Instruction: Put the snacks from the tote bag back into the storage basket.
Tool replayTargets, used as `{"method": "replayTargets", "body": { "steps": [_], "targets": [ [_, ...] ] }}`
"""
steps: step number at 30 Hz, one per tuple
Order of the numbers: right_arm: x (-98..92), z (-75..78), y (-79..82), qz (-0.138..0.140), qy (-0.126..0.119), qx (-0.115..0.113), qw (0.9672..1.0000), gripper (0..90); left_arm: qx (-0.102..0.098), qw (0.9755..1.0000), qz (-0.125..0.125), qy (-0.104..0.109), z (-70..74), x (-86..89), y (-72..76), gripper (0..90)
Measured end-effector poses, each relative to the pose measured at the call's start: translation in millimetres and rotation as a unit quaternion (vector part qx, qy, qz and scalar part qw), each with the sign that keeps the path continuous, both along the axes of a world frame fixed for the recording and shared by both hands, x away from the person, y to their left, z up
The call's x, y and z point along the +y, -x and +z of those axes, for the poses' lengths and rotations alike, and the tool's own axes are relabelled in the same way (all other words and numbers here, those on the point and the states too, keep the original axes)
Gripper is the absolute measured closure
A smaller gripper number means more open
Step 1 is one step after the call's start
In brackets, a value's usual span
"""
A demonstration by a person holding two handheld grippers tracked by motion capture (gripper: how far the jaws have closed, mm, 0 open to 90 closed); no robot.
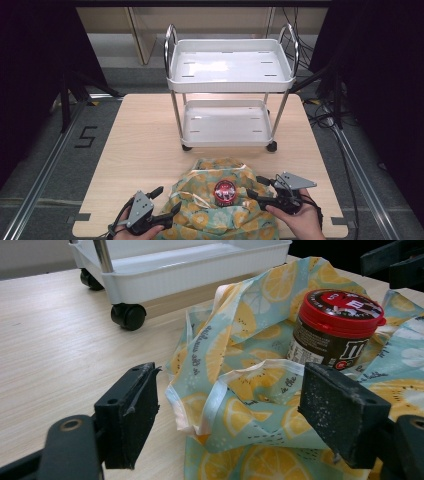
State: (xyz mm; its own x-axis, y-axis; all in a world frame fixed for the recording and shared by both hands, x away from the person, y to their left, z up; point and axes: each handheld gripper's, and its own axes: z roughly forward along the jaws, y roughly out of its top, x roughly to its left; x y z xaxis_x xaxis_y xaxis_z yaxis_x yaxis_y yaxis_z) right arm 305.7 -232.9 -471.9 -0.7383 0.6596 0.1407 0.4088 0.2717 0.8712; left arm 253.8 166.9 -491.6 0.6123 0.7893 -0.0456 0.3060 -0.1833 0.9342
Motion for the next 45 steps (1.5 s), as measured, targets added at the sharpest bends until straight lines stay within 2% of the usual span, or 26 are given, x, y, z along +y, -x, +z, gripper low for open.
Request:
{"method": "replayTargets", "body": {
  "steps": [2,6,7,8,9,12,15,17,19,20,21,22,23,28,29,30,31,35,37,38,39,40,42,43,44,45],
  "targets": [
    [0.0,-0.4,-0.8,0.002,0.0,-0.004,1.0,39.7,-0.003,1.0,-0.006,0.006,0.7,-1.5,0.3,23.5],
    [1.0,-0.1,-1.2,0.002,-0.003,-0.007,1.0,38.5,-0.02,0.9995,-0.025,-0.002,10.2,-6.5,2.9,26.0],
    [1.1,-0.6,-1.5,0.0,-0.001,-0.007,1.0,38.2,-0.021,0.999,-0.038,-0.002,14.4,-9.9,3.1,26.3],
    [1.1,-0.6,-1.5,0.0,-0.001,-0.007,1.0,38.2,-0.021,0.999,-0.038,-0.002,14.4,-9.9,3.1,26.4],
    [-0.6,-1.0,-4.5,0.005,0.012,-0.027,0.9995,37.9,-0.019,0.9988,-0.045,-0.004,15.8,-11.8,2.8,26.4],
    [1.0,0.3,-2.6,-0.005,-0.002,-0.007,1.0,37.5,-0.016,0.9977,-0.066,-0.01,18.8,-18.3,-1.2,26.8],
    [-1.2,2.8,-1.6,-0.014,-0.004,-0.003,0.9999,37.3,-0.01,0.9961,-0.085,-0.021,24.5,-27.0,-6.5,26.8],
    [-3.4,2.8,-3.7,-0.004,-0.003,-0.014,0.9999,37.1,-0.008,0.9958,-0.089,-0.019,25.3,-30.8,-7.4,26.5],
    [-4.6,2.8,-1.8,-0.011,-0.002,-0.006,0.9999,37.1,-0.012,0.994,-0.106,-0.026,26.9,-39.2,-10.6,26.3],
    [-5.8,1.3,-3.8,-0.009,0.001,-0.028,0.9996,37.1,-0.02,0.9927,-0.114,-0.033,27.4,-42.5,-13.0,26.3],
    [-6.3,1.5,-1.2,-0.015,-0.001,-0.01,0.9998,37.1,-0.018,0.9923,-0.117,-0.036,27.2,-46.5,-14.3,26.3],
    [-8.1,0.9,-2.9,-0.01,0.002,-0.021,0.9997,37.1,-0.014,0.9917,-0.122,-0.037,26.6,-50.5,-15.9,26.2],
    [-8.4,0.6,-1.2,-0.018,-0.005,-0.009,0.9998,37.0,-0.013,0.9912,-0.125,-0.041,26.2,-54.2,-17.5,26.1],
    [-10.9,1.2,-1.9,-0.016,-0.004,-0.018,0.9997,36.9,0.005,0.9869,-0.153,-0.051,22.5,-74.2,-26.0,25.6],
    [-10.1,1.7,0.0,-0.021,-0.009,-0.005,0.9997,36.9,0.007,0.9858,-0.159,-0.054,21.8,-78.0,-27.7,25.4],
    [-10.1,1.8,0.0,-0.021,-0.01,-0.005,0.9997,36.9,0.009,0.9854,-0.161,-0.055,20.8,-81.7,-29.3,25.3],
    [-11.0,1.4,-2.4,-0.016,-0.004,-0.021,0.9996,36.9,0.011,0.9842,-0.167,-0.06,20.6,-84.6,-31.7,24.9],
    [-10.7,0.9,-2.2,-0.015,-0.008,-0.02,0.9997,36.8,0.017,0.9827,-0.175,-0.06,18.6,-96.1,-41.4,24.0],
    [-9.6,0.8,-0.8,-0.018,-0.015,-0.008,0.9997,36.7,0.02,0.9778,-0.196,-0.07,17.2,-103.4,-49.1,22.3],
    [-9.6,0.8,-0.8,-0.018,-0.015,-0.008,0.9997,36.7,0.02,0.9778,-0.196,-0.07,17.2,-103.4,-49.1,21.2],
    [-10.0,0.7,-1.3,-0.018,-0.014,-0.011,0.9997,36.6,0.022,0.9766,-0.2,-0.076,16.6,-105.8,-50.8,21.2],
    [-11.7,0.7,-3.4,-0.015,-0.004,-0.026,0.9995,36.6,0.026,0.975,-0.206,-0.079,15.9,-108.2,-52.1,20.3],
    [-11.9,0.2,-3.2,-0.015,-0.005,-0.021,0.9997,36.6,0.034,0.9722,-0.218,-0.078,14.5,-114.0,-55.6,19.4],
    [-11.9,0.2,-3.2,-0.015,-0.005,-0.021,0.9997,36.6,0.034,0.9722,-0.218,-0.078,14.5,-114.0,-55.6,19.2],
    [-11.8,0.1,-3.3,-0.013,-0.009,-0.021,0.9997,36.5,0.037,0.9703,-0.224,-0.084,13.8,-116.3,-58.0,19.0],
    [-12.4,0.4,-3.3,-0.019,-0.002,-0.027,0.9994,36.6,0.037,0.9703,-0.224,-0.084,13.8,-116.3,-58.0,18.9]
  ]
}}
